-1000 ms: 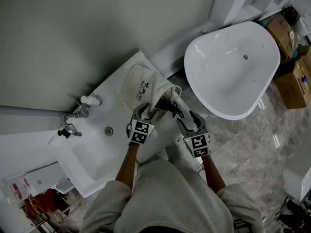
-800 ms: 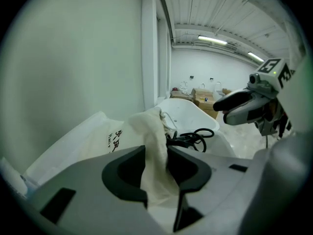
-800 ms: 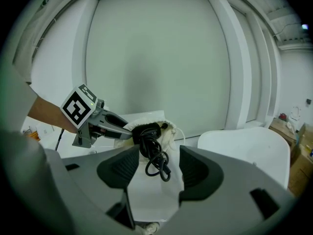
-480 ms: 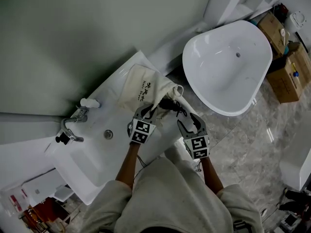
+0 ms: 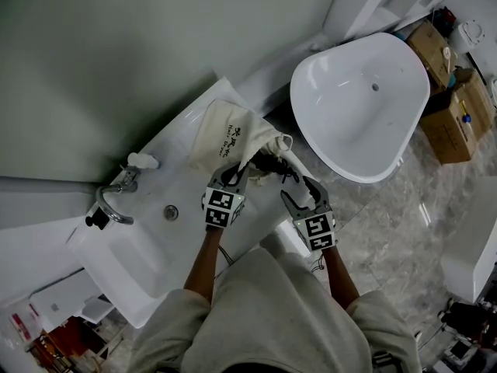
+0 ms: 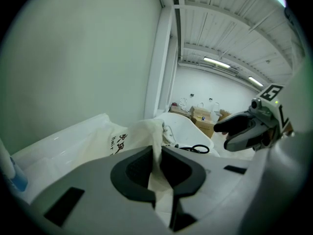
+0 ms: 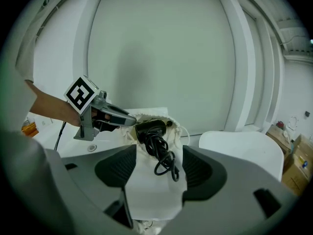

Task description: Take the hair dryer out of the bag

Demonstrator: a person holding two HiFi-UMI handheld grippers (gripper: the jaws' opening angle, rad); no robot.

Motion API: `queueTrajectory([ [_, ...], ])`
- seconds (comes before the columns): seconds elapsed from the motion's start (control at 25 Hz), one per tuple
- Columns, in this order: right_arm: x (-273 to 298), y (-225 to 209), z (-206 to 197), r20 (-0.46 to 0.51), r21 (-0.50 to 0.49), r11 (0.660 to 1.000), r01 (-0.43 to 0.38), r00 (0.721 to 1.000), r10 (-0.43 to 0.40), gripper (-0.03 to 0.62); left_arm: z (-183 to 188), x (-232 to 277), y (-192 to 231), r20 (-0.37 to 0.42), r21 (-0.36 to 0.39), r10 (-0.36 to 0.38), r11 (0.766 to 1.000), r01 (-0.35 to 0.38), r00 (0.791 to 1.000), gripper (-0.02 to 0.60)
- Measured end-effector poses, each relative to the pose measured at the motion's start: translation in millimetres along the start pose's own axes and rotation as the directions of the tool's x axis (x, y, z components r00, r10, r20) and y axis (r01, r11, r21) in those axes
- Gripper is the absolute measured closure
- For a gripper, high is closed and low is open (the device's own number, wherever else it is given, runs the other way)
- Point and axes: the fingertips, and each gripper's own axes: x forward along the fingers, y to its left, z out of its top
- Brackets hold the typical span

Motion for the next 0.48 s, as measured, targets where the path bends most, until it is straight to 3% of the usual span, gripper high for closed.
queueTrajectory([
  [0.24,13.8,9.8,2.3,-0.052,-0.056,0.995,-0.086,0.995,0.083,0.241,-0.9,-2.2,-0.7,-0.002,0.010,0.000,1.000,0.000,1.000,0.543],
  [0.48,36.1,15.0,15.3,-0.081,-0.151,0.979,-0.140,0.988,0.129,0.241,-1.9,-3.8,-0.8,-0.011,0.016,-0.006,1.000,0.006,1.000,0.543],
])
